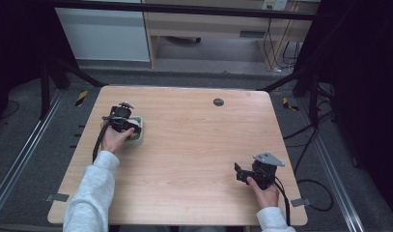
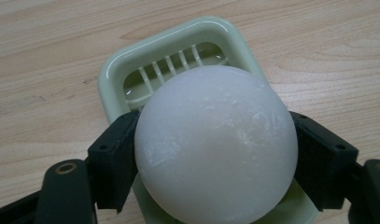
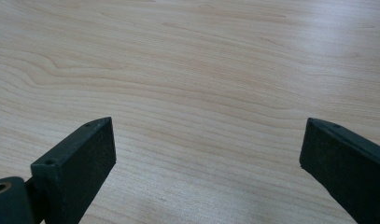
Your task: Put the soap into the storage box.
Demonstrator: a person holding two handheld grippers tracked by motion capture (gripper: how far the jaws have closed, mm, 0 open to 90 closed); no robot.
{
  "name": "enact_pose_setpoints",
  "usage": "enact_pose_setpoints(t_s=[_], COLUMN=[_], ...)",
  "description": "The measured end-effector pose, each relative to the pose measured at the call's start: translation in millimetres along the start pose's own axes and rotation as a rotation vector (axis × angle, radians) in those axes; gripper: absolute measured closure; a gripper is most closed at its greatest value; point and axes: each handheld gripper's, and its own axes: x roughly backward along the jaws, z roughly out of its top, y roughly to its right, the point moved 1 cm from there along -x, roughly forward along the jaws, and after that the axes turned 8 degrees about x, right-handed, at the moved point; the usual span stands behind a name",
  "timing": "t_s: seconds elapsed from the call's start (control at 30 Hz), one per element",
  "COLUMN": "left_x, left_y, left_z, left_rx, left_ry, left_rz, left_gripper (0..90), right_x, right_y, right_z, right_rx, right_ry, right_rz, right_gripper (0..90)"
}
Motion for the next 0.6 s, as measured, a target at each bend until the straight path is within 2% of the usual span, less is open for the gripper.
enact_pose_setpoints(t_s=[0.27,0.33,0.6], left_x=[2.5,7.5,25.2], left_y=[-3.5,-4.5,-1.9], left_z=[-3.2,-2.4,-5.6], left_rx=[0.019,0.023,0.004], left_ry=[0.034,0.056,0.09], left_rz=[-0.002,-0.007,-0.012], left_gripper=[23.5,23.5,23.4], right_x=[-0.3,-0.6,-0.7], right_y=[-0.3,-0.3,-0.3], right_z=[-0.1,-0.1,-0.3], right_rx=[0.003,0.003,0.004], right_ry=[-0.002,-0.003,-0.004], right_rz=[0.001,-0.002,-0.004], right_gripper=[3.9,3.9,3.9])
